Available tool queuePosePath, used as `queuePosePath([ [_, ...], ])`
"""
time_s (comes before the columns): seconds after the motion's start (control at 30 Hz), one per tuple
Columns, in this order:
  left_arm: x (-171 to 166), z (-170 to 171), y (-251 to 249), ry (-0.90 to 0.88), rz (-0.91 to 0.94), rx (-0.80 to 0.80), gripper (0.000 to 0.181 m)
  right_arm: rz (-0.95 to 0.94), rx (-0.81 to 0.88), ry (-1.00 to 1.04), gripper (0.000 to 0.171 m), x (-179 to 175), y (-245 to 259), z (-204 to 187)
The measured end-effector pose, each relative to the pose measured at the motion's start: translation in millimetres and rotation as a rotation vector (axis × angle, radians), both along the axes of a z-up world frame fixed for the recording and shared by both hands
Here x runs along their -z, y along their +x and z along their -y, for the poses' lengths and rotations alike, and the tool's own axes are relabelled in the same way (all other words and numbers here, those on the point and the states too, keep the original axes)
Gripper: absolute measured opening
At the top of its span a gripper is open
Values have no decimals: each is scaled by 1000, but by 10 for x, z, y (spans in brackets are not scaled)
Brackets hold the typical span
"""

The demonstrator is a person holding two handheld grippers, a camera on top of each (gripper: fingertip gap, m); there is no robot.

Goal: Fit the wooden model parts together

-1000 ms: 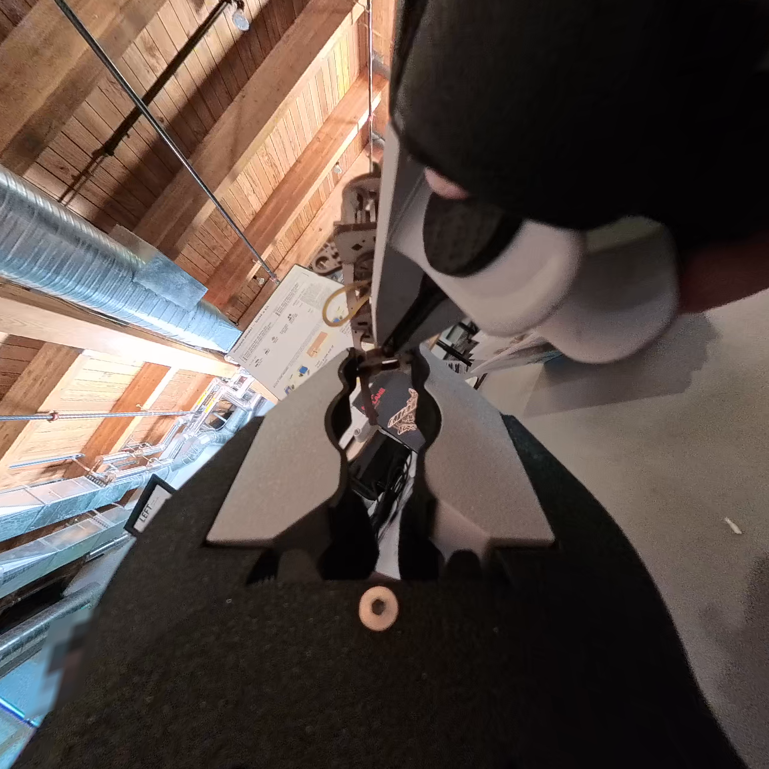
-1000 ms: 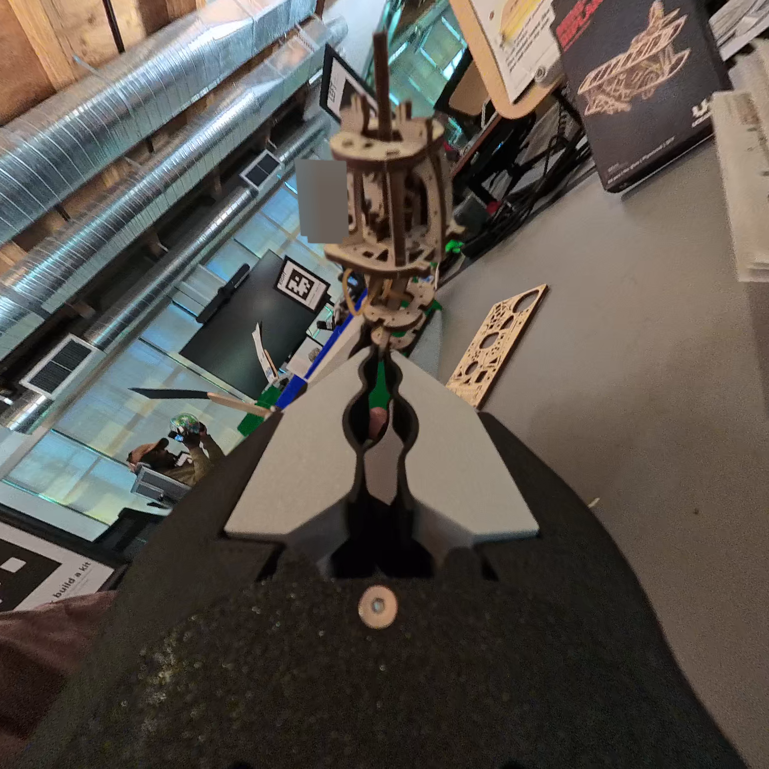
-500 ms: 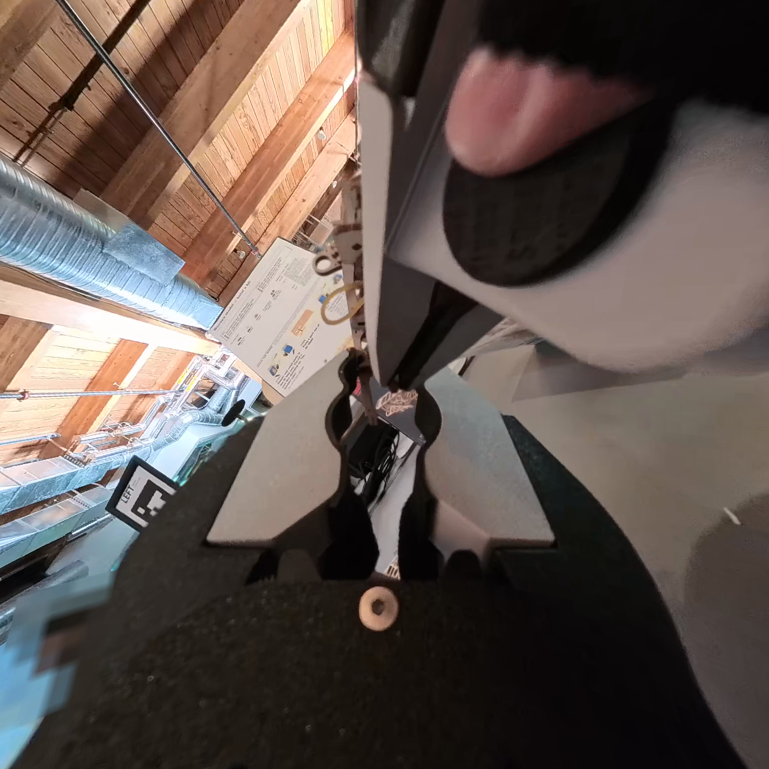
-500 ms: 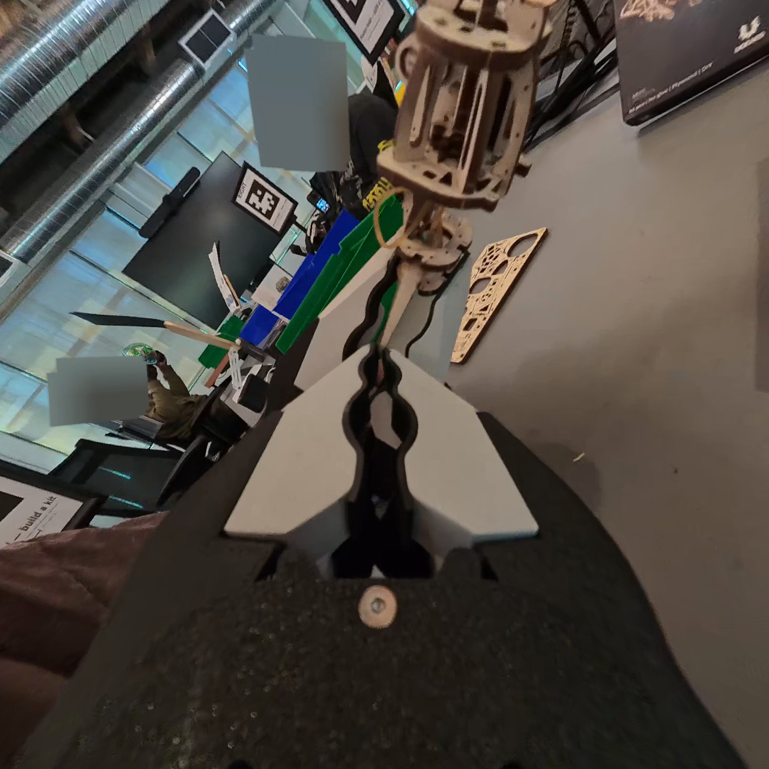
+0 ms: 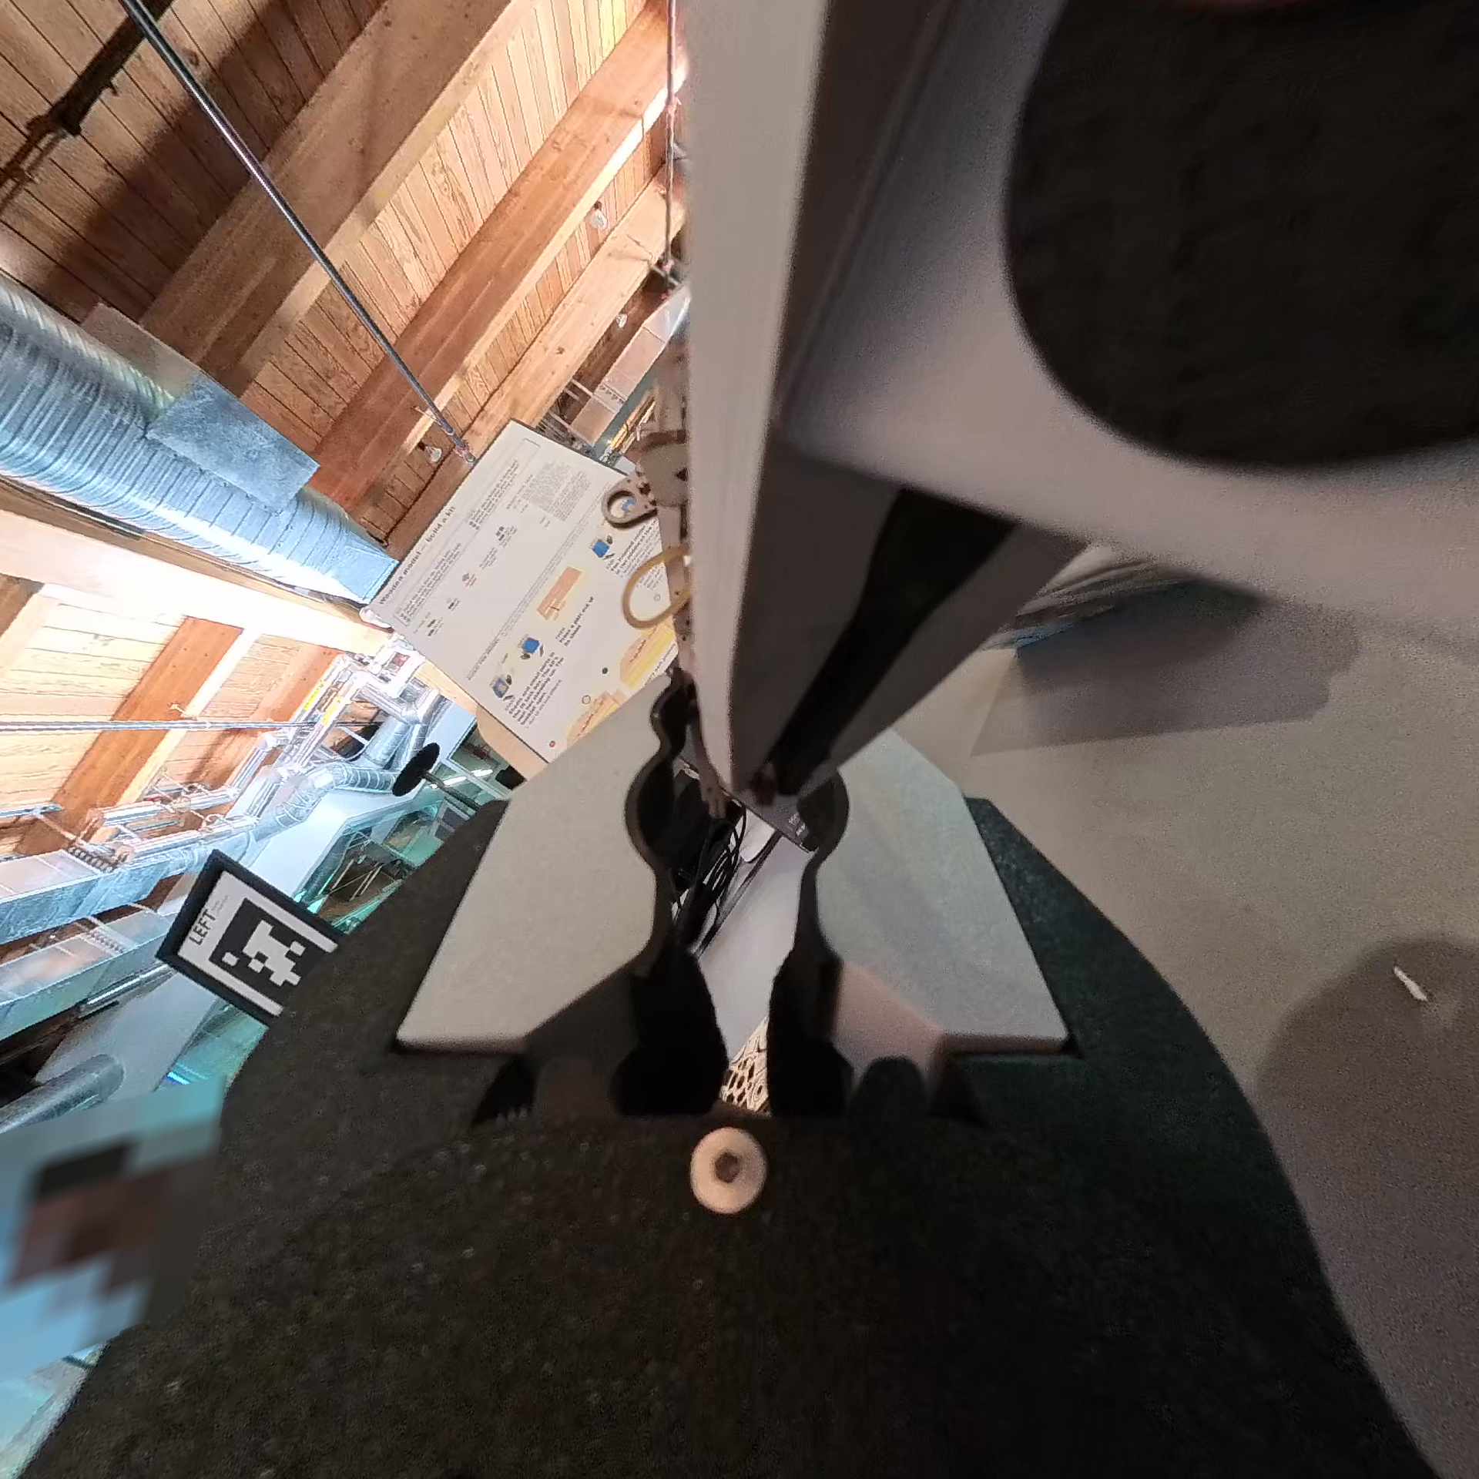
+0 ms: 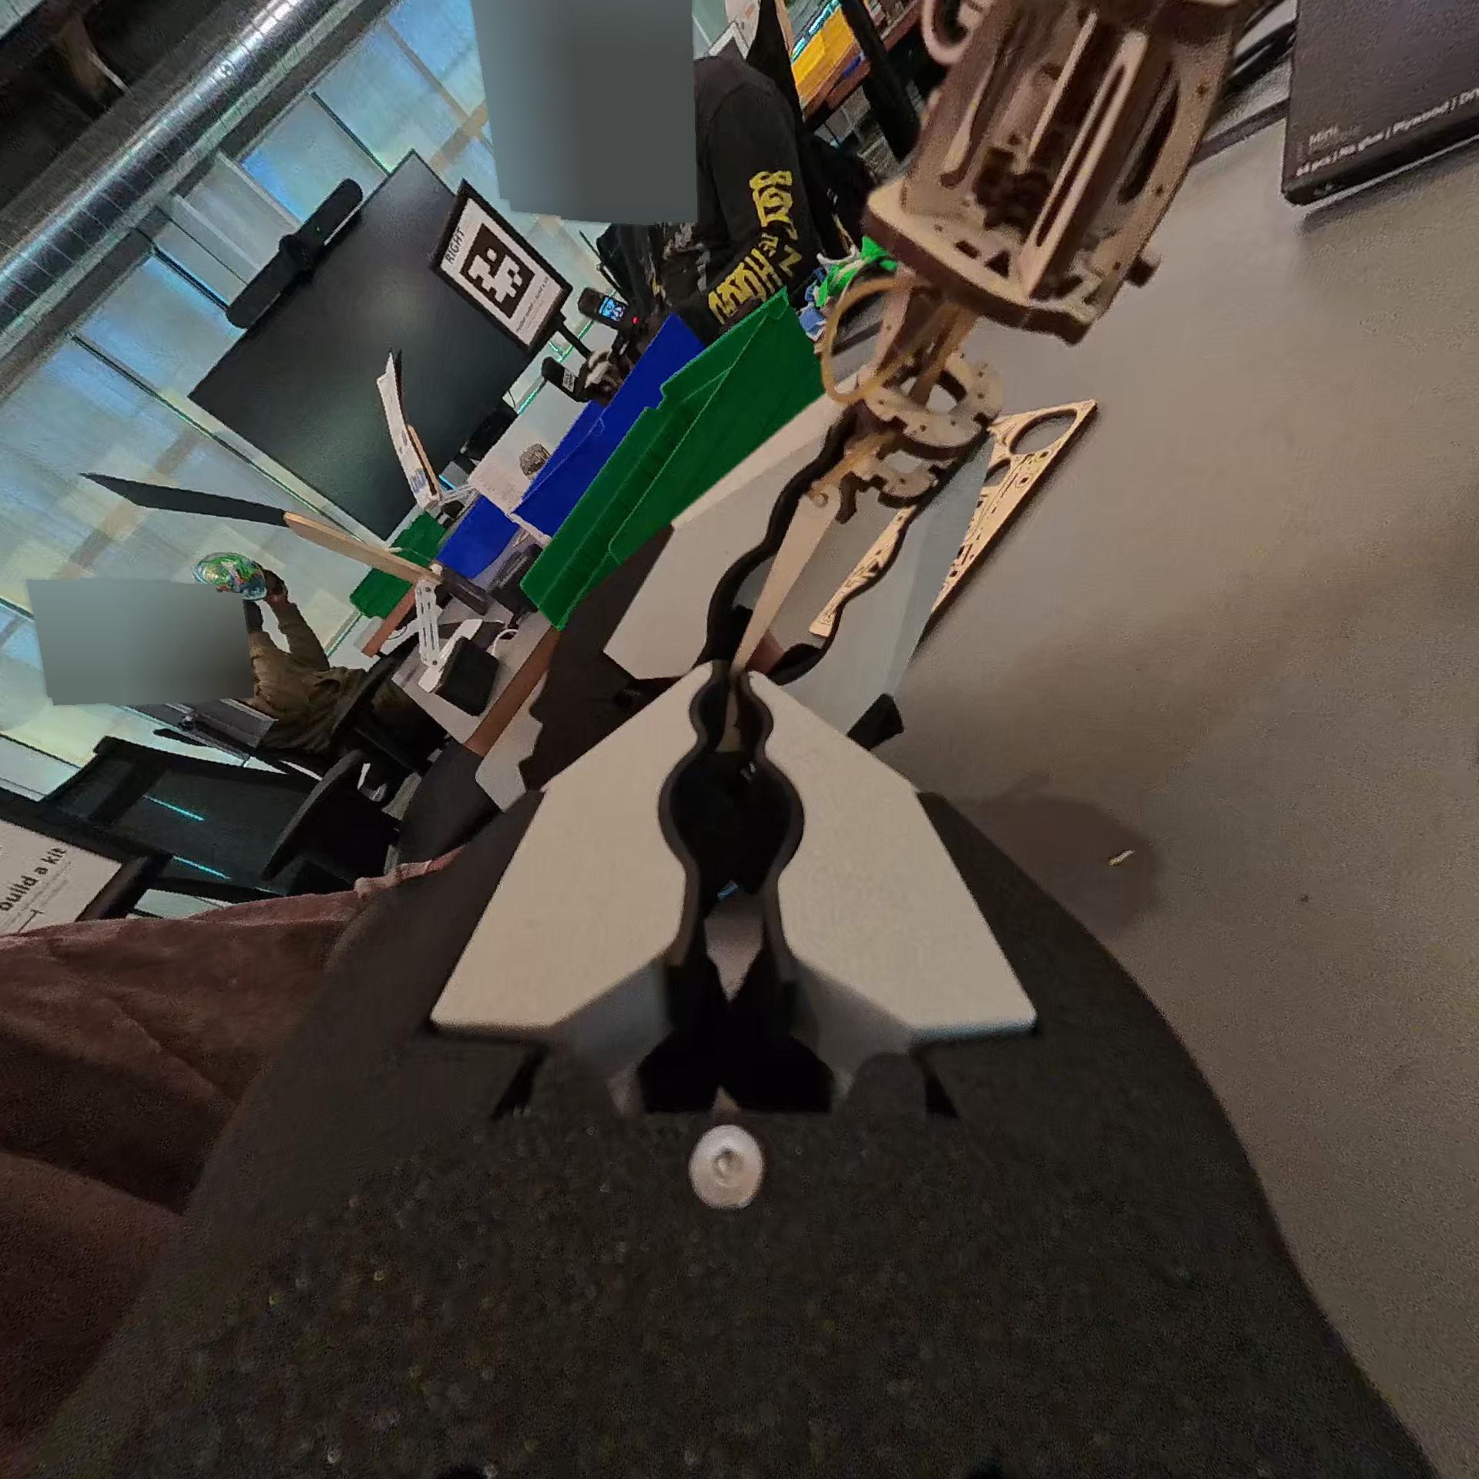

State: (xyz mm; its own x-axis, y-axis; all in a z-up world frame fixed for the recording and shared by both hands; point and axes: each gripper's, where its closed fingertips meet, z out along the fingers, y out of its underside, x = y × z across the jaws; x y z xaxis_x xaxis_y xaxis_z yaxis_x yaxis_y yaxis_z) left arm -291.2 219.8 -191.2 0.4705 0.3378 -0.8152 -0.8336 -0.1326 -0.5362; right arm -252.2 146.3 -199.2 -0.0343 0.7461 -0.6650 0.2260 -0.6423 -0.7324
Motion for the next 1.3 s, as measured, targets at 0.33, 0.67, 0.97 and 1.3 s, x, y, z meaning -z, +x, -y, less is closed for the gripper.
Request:
queuePosePath([
  [0.33,-4,12,25,2,29,21,23,7,37,19,2,-16,-36,-198],
  [0.67,-20,30,13,8,128,75,22,-5,-37,88,21,28,9,-140],
  [0.97,140,5,344,-102,296,384,23,-251,-209,631,29,-673,304,-294],
  [1.3,-17,68,475,-135,759,674,23,-218,-25,662,33,-773,656,-600],
])
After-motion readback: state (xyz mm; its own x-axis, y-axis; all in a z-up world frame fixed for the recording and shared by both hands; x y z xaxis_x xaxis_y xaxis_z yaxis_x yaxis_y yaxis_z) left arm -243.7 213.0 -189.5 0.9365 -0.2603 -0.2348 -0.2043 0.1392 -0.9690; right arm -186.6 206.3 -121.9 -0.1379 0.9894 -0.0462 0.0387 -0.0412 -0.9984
